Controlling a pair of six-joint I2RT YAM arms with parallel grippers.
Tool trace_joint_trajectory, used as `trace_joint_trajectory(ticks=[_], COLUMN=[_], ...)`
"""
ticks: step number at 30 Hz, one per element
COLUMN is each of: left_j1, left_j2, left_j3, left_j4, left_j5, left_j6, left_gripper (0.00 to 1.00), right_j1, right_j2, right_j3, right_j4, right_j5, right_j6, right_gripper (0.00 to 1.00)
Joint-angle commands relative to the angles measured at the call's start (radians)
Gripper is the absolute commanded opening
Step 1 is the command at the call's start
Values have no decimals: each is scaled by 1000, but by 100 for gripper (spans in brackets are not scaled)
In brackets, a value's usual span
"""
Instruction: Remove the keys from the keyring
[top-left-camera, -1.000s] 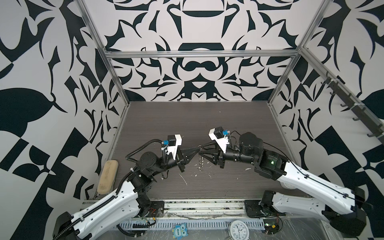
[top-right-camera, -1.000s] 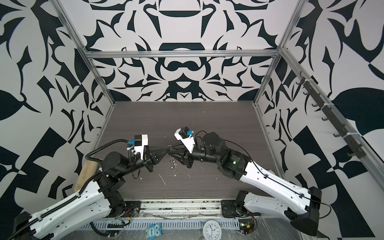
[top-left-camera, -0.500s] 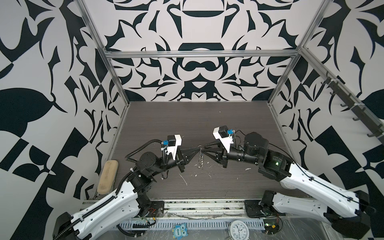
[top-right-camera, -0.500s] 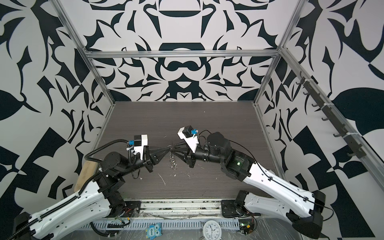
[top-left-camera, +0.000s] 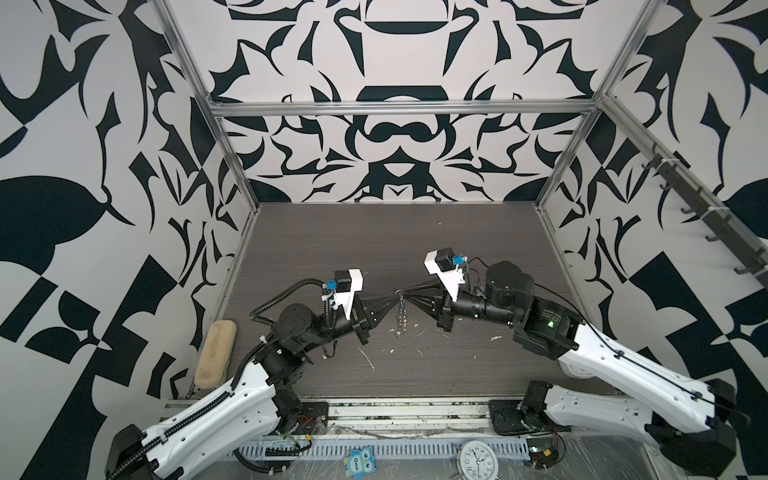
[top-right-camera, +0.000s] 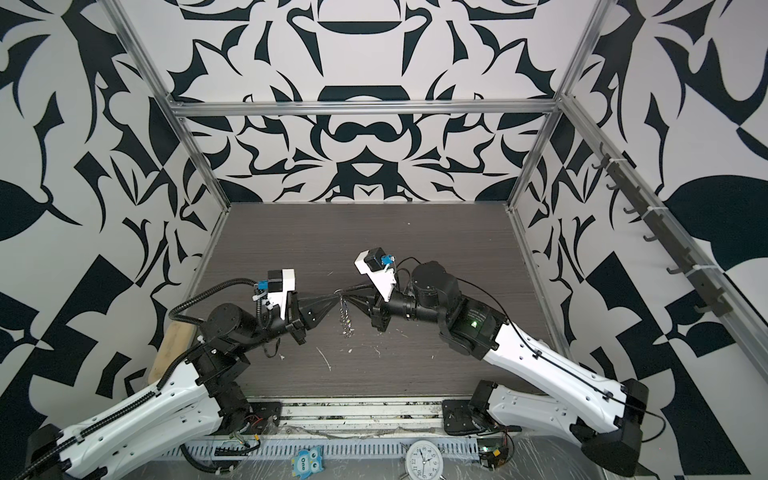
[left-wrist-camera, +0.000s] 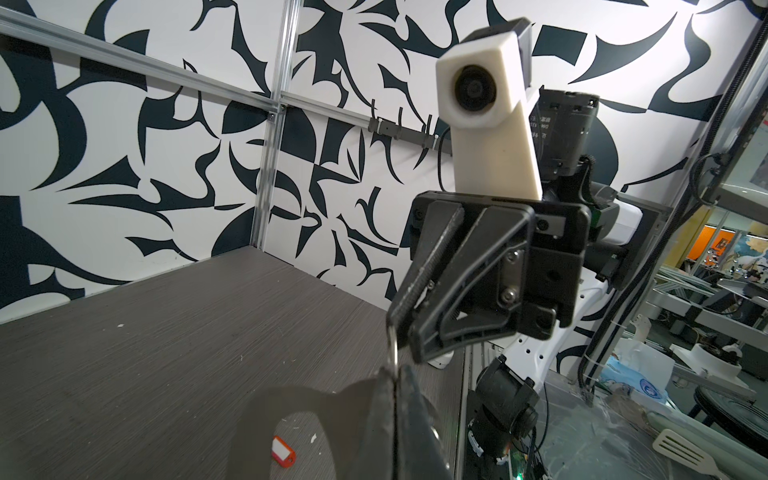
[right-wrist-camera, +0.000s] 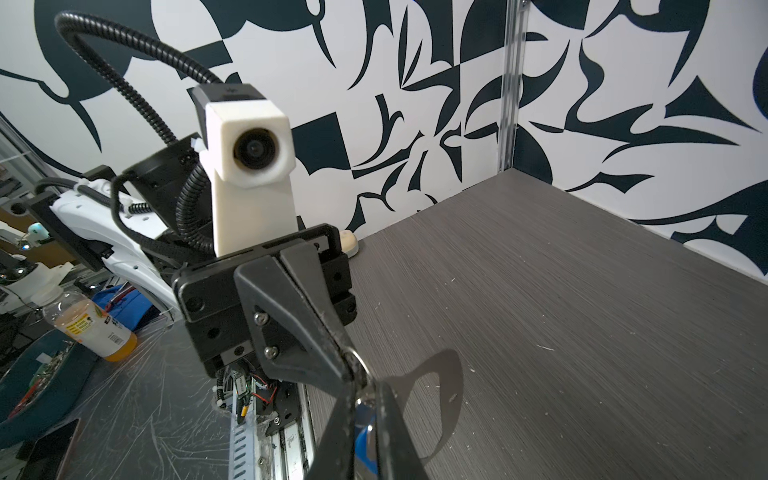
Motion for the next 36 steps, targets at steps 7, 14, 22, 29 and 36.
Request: trace_joint_trajectory(ticks=[7,14,22,29,36], left_j1=[-6,-5,-6,-4,-5], left_j2=[-5,-5,-10,-87,-124], left_j3=[1,-1,3,24,86], left_j4=[57,52,24,-131,-299], left_j5=[24,22,0,-89,-153], left_j6=[-5,-3,-3,40,138], left_gripper=[0,0,0,31,38], right_j1=[9,9,9,6,8], right_j2=[12,22,15,62,160], right_j3=[39,47,73,219,417], right_j4=[42,37,6,-238,-539], right_j5=[-5,-1,6,33,31], right_j6=[22,25,20,-28,-103], right_gripper=[25,17,0,0,0])
